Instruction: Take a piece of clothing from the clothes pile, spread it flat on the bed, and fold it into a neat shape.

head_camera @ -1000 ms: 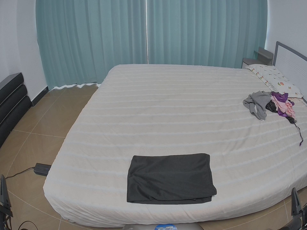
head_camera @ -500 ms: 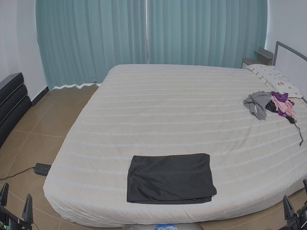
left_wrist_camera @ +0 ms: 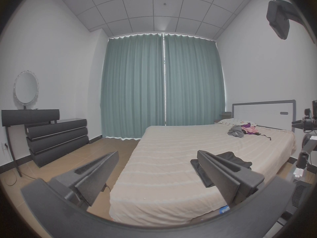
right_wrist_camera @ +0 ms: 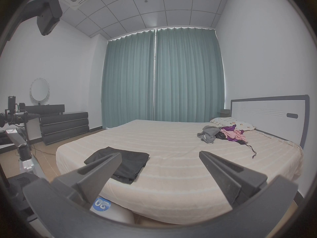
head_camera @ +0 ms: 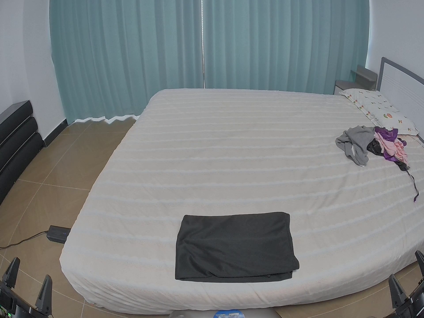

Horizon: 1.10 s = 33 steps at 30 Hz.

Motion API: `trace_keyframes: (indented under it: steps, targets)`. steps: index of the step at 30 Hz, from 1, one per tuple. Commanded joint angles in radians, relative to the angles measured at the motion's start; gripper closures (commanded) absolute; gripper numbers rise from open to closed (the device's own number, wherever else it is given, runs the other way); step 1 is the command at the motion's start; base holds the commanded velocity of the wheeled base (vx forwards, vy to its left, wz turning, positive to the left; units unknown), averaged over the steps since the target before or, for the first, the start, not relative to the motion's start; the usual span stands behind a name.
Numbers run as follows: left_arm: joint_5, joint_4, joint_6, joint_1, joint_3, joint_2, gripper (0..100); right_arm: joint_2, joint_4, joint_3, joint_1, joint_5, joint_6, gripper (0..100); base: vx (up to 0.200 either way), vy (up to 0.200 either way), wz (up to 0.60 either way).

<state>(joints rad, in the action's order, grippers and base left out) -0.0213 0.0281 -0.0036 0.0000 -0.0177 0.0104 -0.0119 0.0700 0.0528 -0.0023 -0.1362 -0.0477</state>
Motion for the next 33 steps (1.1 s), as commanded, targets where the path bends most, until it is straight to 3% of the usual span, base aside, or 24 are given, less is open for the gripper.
trace_keyframes:
  steps: [1, 3, 5, 9, 11, 12, 13, 14, 18, 22, 27, 30, 33]
  targets:
    - [0.044, 0.001, 0.002, 0.002, 0.007, -0.003, 0, 0.009, -0.001, -0.001, -0.001, 0.036, 0.005, 0, 0.000, 0.000, 0.00]
    - [0.109, 0.001, -0.009, 0.002, 0.008, -0.004, 0, 0.010, -0.001, 0.001, -0.001, 0.121, 0.002, 0, 0.000, 0.000, 0.00]
    - [0.115, 0.001, -0.007, 0.000, 0.007, -0.004, 0, 0.010, -0.004, -0.001, -0.001, 0.155, -0.001, 0, 0.000, 0.000, 0.00]
    - [0.098, -0.004, -0.004, 0.000, 0.005, -0.003, 0, 0.010, -0.006, -0.001, -0.001, 0.132, 0.008, 0, 0.000, 0.000, 0.00]
    - [0.049, -0.016, 0.002, -0.002, 0.018, -0.006, 0, 0.010, -0.004, -0.002, -0.001, 0.076, 0.029, 0, 0.000, 0.000, 0.00]
    - [0.030, -0.019, 0.005, -0.002, 0.018, -0.006, 0, 0.010, -0.004, -0.002, -0.001, 0.072, 0.031, 0, 0.000, 0.000, 0.00]
    - [-0.057, -0.033, 0.008, -0.002, 0.018, -0.003, 0, 0.009, -0.004, -0.002, -0.001, 0.066, 0.035, 0, 0.000, 0.000, 0.00]
    - [-0.065, -0.034, 0.002, -0.002, 0.018, -0.001, 0, 0.009, -0.006, -0.002, -0.001, 0.064, 0.037, 0, 0.000, 0.000, 0.00]
    - [-0.039, -0.031, 0.011, 0.000, 0.018, -0.006, 0, 0.009, -0.006, -0.002, -0.001, 0.067, 0.029, 0, 0.000, 0.000, 0.00]
    - [-0.020, -0.033, 0.001, 0.000, 0.018, -0.006, 0, 0.010, -0.007, -0.002, 0.001, 0.086, -0.043, 0, 0.000, 0.000, 0.00]
    - [-0.003, -0.031, -0.003, 0.000, 0.018, -0.007, 0, 0.009, -0.006, -0.002, -0.001, 0.086, 0.000, 0, 0.000, 0.000, 0.00]
    - [0.001, -0.033, -0.007, 0.000, 0.018, -0.007, 0, 0.012, -0.009, -0.002, 0.001, 0.127, -0.090, 0, 0.000, 0.000, 0.00]
    - [0.001, -0.031, -0.006, 0.000, 0.018, -0.007, 0, 0.012, -0.009, -0.004, 0.001, 0.130, -0.086, 0, 0.000, 0.000, 0.00]
